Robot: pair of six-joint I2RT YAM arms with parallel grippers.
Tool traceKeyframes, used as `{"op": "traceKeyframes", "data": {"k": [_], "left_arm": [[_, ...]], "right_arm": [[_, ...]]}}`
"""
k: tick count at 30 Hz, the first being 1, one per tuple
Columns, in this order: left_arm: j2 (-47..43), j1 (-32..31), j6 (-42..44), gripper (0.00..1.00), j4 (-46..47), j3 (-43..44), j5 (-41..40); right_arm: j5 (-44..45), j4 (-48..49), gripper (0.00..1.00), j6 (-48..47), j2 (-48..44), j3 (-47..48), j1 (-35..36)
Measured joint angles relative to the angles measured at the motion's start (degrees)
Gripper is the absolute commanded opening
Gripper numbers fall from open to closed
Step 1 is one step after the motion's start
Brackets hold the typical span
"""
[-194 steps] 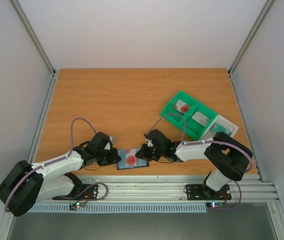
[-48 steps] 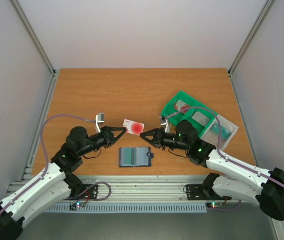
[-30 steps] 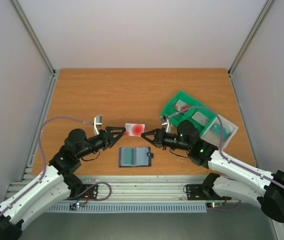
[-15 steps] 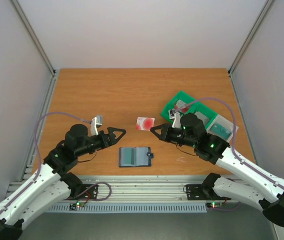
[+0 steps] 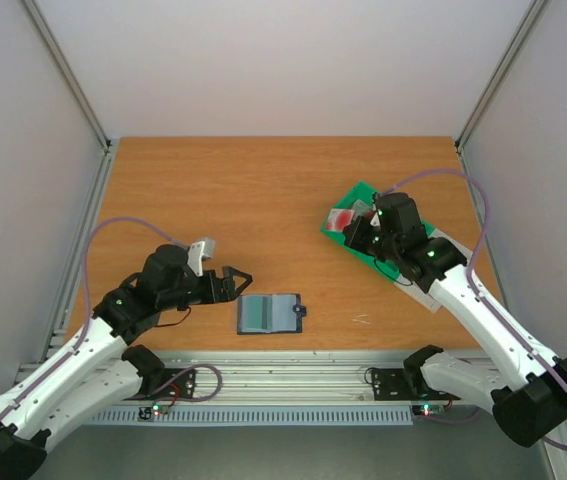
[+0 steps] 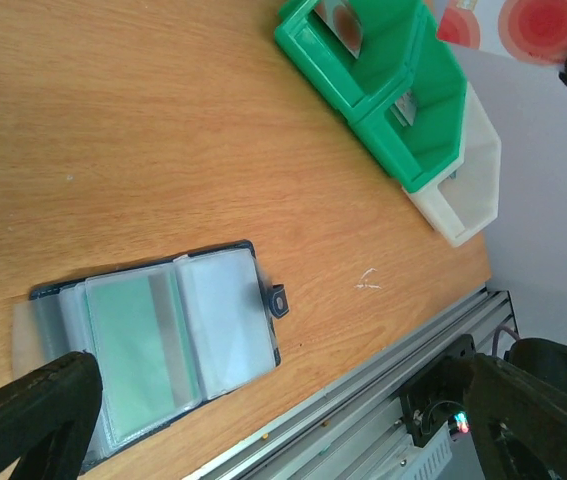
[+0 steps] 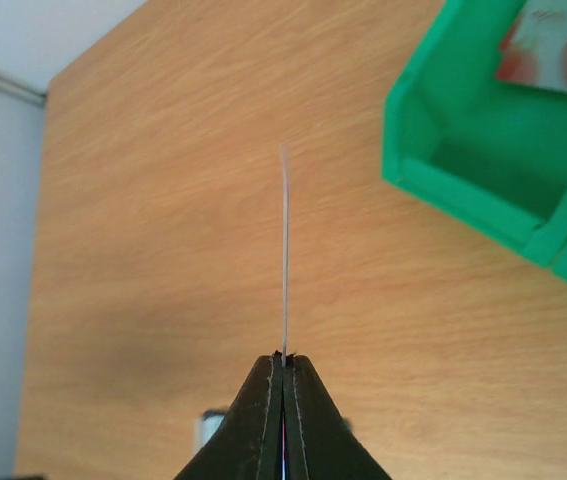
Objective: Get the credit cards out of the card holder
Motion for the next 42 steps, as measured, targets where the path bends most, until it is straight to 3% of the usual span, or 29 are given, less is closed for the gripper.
{"op": "traceKeyframes", "data": {"k": [10, 17, 26, 42], "left_arm": [[1.84, 0.0, 1.62, 0.99, 0.09, 0.0, 1.49], [1.92, 0.0, 1.64, 0.99, 0.11, 0.0, 1.95], [1.92, 0.0, 1.62, 0.99, -0.04, -0.02, 2.12], [3.8, 0.0, 2.45, 0.99, -0.74, -0.02, 2.14]], "right_arm": [[1.88, -1.42, 0.01, -3.26, 12.74, 4.81, -10.95], [0.57, 3.1, 0.01, -2.91, 21.0, 5.01, -16.37], [-1.01, 7.43, 0.01, -1.51, 30.51, 8.13, -20.41], [-2.93, 14.36, 0.02, 0.68, 38.58, 9.99, -21.44]]}}
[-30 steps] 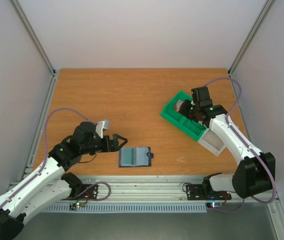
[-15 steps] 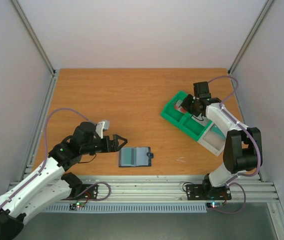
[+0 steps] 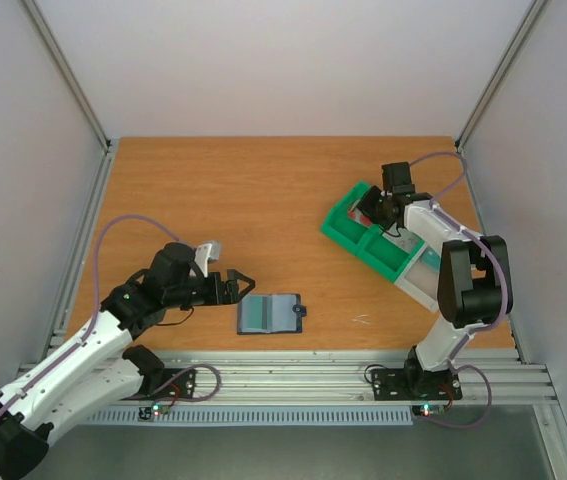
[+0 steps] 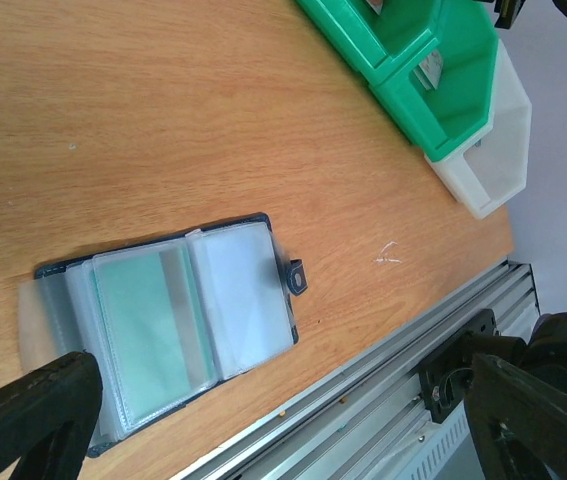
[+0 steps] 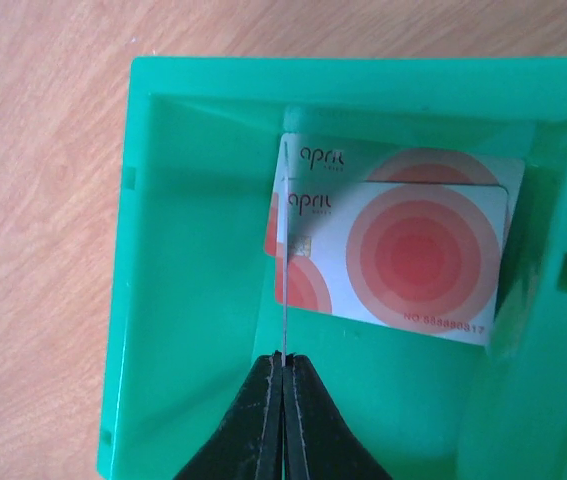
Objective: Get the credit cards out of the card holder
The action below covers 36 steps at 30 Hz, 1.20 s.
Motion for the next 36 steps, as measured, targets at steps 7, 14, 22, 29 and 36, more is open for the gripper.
{"op": "traceKeyframes", "data": {"k": [7, 14, 22, 29, 36], "left_arm": [[0.15, -0.02, 0.04, 0.99, 0.0, 0.0, -0.09], [1.66, 0.0, 0.5, 1.0, -0.04, 0.0, -0.07], [1.9, 0.0, 0.68, 0.99, -0.07, 0.0, -0.15], [1.9, 0.0, 0.66, 1.0, -0.07, 0.0, -0.33], [1.88, 0.0, 0.68, 0.99, -0.07, 0.0, -0.52]], "right_arm": [[-0.31, 0.94, 0.07, 0.42, 3.1, 1.33, -0.72], [-0.33, 0.28, 0.16, 0.7, 3.56, 2.27, -1.29], [-0.28, -0.42, 0.17, 0.92, 3.56, 2.6, -1.29], [-0.28, -0.85, 0.17, 0.9, 3.56, 2.84, -1.29], [0.37, -3.41, 0.18, 0.87, 3.63, 4.44, -1.29]]}}
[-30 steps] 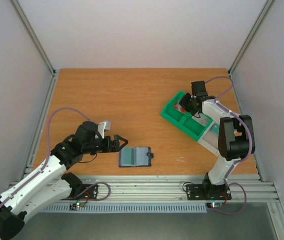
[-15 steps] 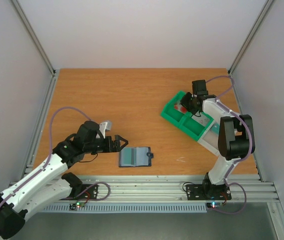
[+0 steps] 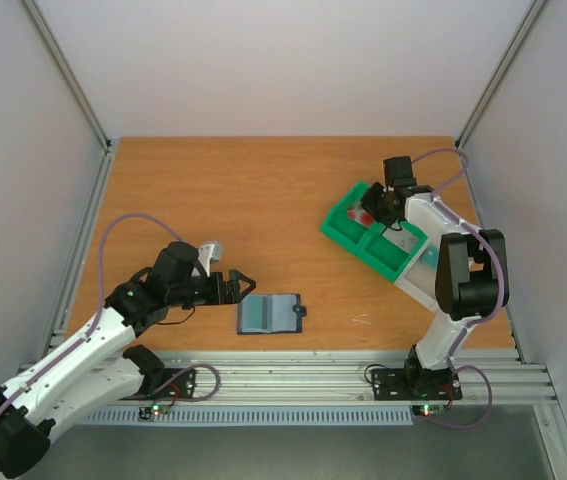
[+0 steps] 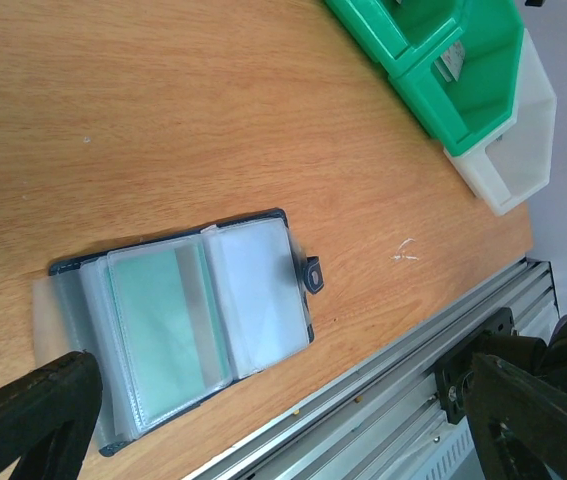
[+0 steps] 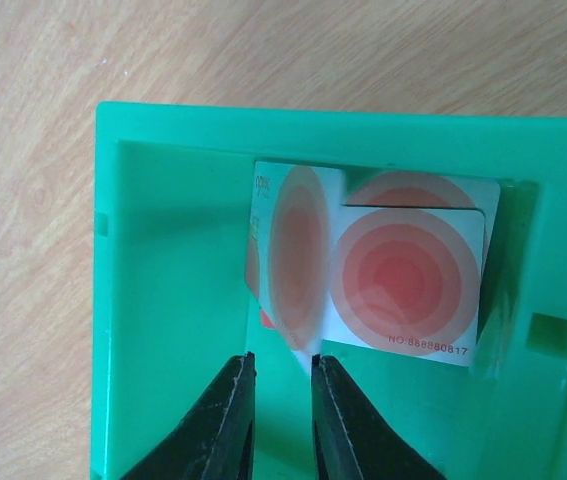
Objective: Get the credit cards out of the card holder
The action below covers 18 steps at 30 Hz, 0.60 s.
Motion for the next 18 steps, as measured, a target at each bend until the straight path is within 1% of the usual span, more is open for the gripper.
{"op": "traceKeyframes", "data": {"k": [6, 13, 18], "left_arm": [[0.46, 0.0, 0.37, 0.99, -0.33, 0.0, -0.15], [0.26, 0.0, 0.81, 0.99, -1.33, 0.0, -0.61], [-0.55, 0.0, 0.81, 0.99, -2.25, 0.0, -0.66]], "right_arm": [[0.72, -2.03, 0.22, -0.17, 0.0, 1.16, 0.0], [0.9, -5.01, 0.24, -0.57, -0.2, 2.08, 0.0], [-0.17, -7.04, 0.26, -1.18, -3.1, 2.12, -0.02]]}}
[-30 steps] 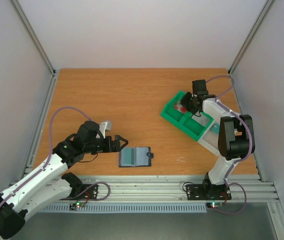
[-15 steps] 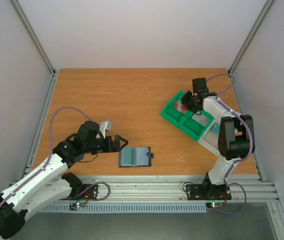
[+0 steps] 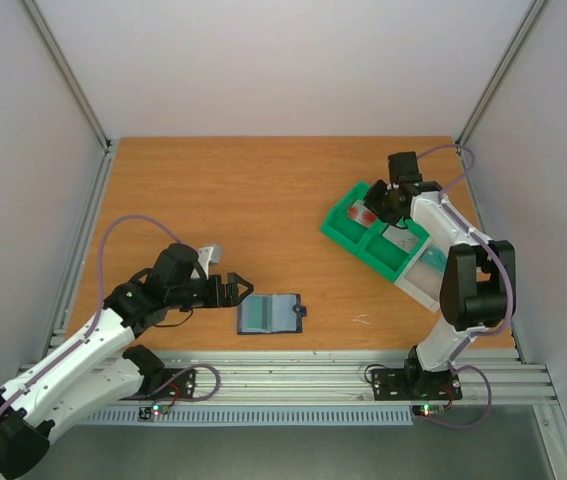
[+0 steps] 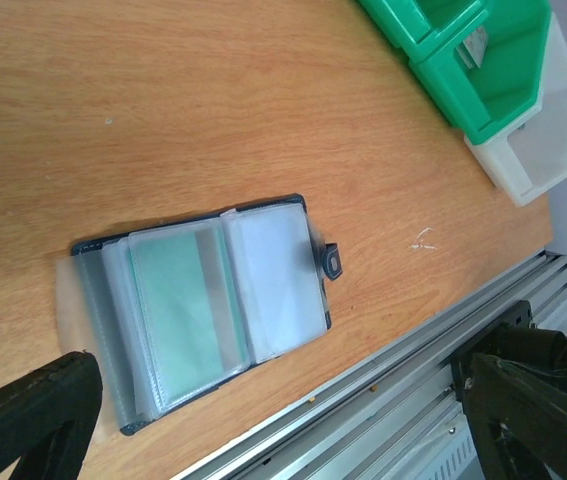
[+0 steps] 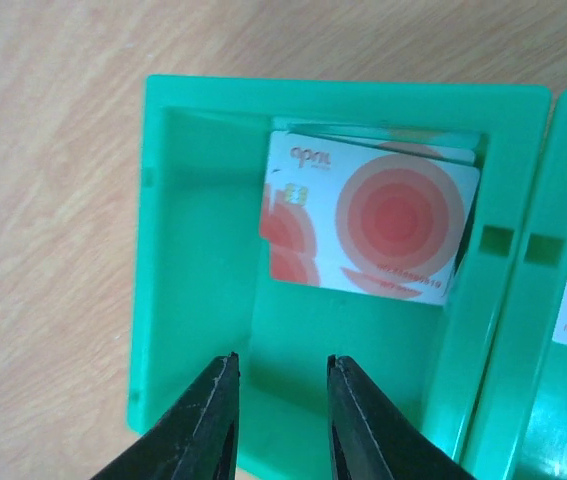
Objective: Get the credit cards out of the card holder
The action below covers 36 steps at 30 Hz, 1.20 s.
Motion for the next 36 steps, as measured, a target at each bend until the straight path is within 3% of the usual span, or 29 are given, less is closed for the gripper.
{"op": "traceKeyframes", "data": {"k": [8, 17, 28, 36], "left_arm": [[-1.11, 0.0, 0.04, 0.99, -1.29, 0.0, 0.26], [2.19, 0.0, -0.22, 0.82, 1.99, -2.51, 4.28], [3.96, 0.0, -6.49, 0.76, 13.44, -12.59, 6.56], [8.15, 0.07, -11.93, 0.76, 22.86, -16.72, 9.33]], "right_arm": [[-4.79, -4.35, 0.26, -1.51, -8.33, -0.11, 0.55], [-9.62, -7.06, 0.26, -2.03, -22.93, -7.87, 5.31], [-10.08, -8.9, 0.26, 1.75, -30.27, -17.79, 21.24], [-7.54, -2.47, 0.25, 6.54, -25.4, -21.31, 32.87]]}}
